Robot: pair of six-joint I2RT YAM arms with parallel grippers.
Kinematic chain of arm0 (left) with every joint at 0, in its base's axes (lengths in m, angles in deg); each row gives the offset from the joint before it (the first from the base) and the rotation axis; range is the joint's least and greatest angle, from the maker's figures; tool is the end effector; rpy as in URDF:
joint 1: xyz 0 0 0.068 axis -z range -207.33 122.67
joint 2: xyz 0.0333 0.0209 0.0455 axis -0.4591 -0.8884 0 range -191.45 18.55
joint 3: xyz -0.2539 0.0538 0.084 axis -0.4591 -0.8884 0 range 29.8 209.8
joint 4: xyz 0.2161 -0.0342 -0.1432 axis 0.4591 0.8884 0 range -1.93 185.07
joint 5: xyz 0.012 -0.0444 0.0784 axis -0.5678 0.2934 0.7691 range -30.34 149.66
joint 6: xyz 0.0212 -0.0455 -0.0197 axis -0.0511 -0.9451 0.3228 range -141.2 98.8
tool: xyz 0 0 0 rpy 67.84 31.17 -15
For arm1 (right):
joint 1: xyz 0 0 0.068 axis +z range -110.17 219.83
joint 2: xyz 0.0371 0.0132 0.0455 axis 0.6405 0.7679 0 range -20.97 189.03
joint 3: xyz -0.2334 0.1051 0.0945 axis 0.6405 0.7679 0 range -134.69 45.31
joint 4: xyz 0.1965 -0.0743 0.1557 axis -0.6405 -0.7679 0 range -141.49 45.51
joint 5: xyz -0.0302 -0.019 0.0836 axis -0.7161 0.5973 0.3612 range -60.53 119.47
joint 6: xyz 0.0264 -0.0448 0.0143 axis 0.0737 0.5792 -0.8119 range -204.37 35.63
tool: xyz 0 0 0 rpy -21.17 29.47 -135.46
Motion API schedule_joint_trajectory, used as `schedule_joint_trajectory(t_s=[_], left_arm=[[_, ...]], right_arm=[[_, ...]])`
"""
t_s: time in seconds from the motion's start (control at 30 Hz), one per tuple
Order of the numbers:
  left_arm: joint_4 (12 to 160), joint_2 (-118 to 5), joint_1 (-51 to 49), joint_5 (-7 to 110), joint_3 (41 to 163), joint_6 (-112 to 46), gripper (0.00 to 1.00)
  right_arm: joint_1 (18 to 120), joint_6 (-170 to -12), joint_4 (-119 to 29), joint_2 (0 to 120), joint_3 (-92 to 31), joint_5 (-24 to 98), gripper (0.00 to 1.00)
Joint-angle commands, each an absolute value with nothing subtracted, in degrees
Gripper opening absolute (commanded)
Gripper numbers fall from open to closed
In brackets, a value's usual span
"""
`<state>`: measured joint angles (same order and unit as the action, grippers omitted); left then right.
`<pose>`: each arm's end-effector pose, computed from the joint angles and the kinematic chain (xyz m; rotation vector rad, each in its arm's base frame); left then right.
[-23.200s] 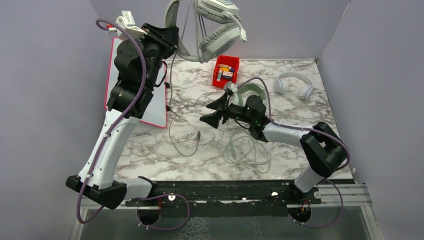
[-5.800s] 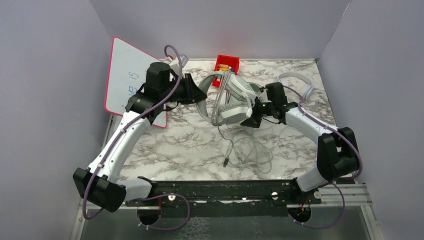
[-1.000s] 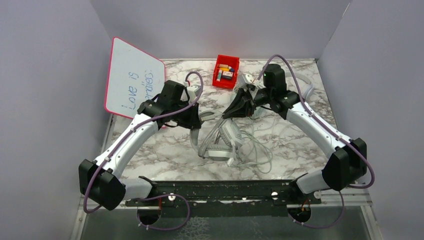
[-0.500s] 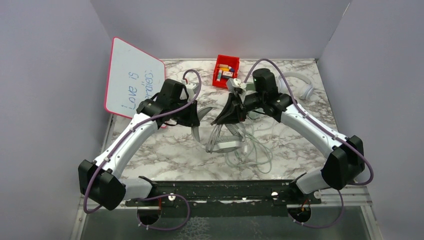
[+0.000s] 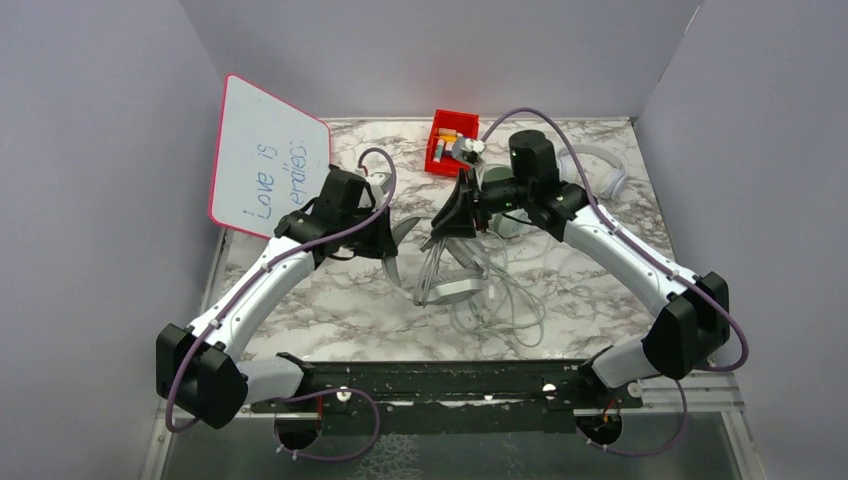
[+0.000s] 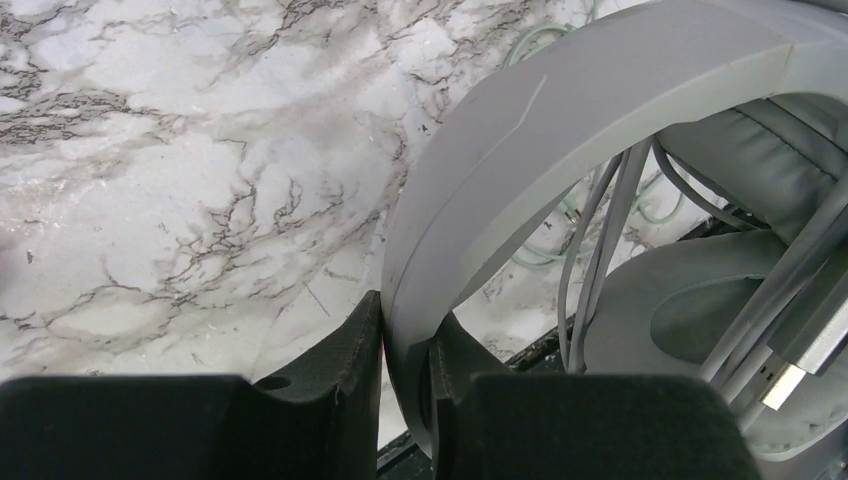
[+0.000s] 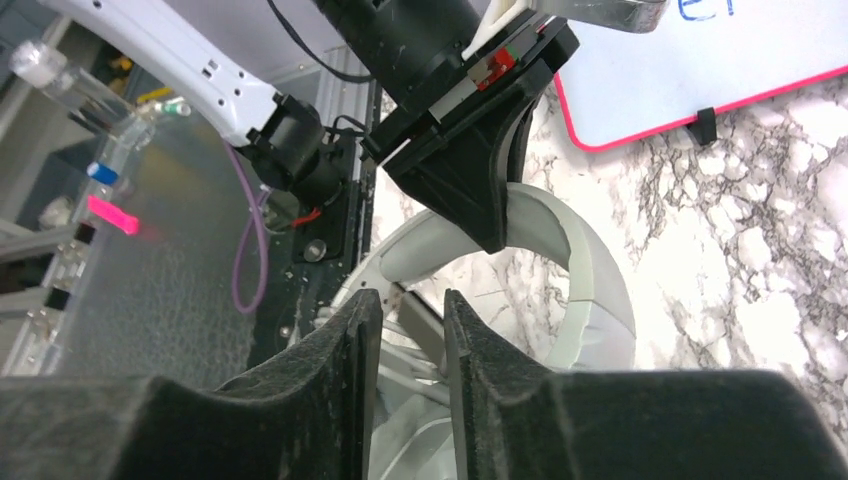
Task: Wrap the headphones
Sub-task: Wrap the headphones cable around the headphones, then place the headphones at the center of the board.
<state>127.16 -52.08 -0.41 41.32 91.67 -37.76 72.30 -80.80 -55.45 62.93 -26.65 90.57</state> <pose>0.2232 -0.1259 0.3046 0.3771 2.4525 -0.7250 0.2601 0.2024 0.3486 -1.2638 1.5390 1.3668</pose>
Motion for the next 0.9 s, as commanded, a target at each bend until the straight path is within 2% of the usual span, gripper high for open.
schedule_joint_trajectory(t_s=[0.0,0.13,0.17,0.2,0.4,0.53,0.63,0.77,0.87], left_arm=[[119.7,-49.5,-1.3,42.9,90.0,-42.0,0.00],[116.3,-48.5,-2.8,45.4,87.1,-43.1,0.00],[115.2,-48.3,-3.3,45.8,86.0,-43.4,0.00],[114.4,-48.3,-4.3,46.5,85.2,-43.9,0.00],[107.4,-48.4,-11.2,49.4,80.4,-47.2,0.00],[103.7,-52.7,-14.4,53.2,81.0,-48.8,0.00],[99.4,-57.6,-15.2,55.9,82.1,-49.8,0.00],[95.6,-66.4,-15.3,55.9,85.6,-50.9,0.00],[93.6,-71.9,-15.4,54.1,88.5,-53.3,0.00]], right_arm=[[72.4,-90.0,-55.4,61.4,-29.6,87.9,0.36],[72.4,-96.3,-54.2,60.4,-32.5,85.4,0.44],[72.5,-97.2,-54.7,60.4,-33.6,84.5,0.53],[72.4,-97.8,-56.0,60.5,-35.0,82.7,0.56],[70.8,-96.5,-67.6,59.8,-42.0,62.5,0.69],[69.1,-95.2,-73.7,59.6,-43.3,54.1,0.77],[66.2,-94.9,-76.6,59.6,-41.9,51.4,0.81],[60.5,-96.3,-73.0,56.1,-34.9,54.0,0.88],[58.9,-95.9,-72.3,54.8,-32.1,55.4,0.90]])
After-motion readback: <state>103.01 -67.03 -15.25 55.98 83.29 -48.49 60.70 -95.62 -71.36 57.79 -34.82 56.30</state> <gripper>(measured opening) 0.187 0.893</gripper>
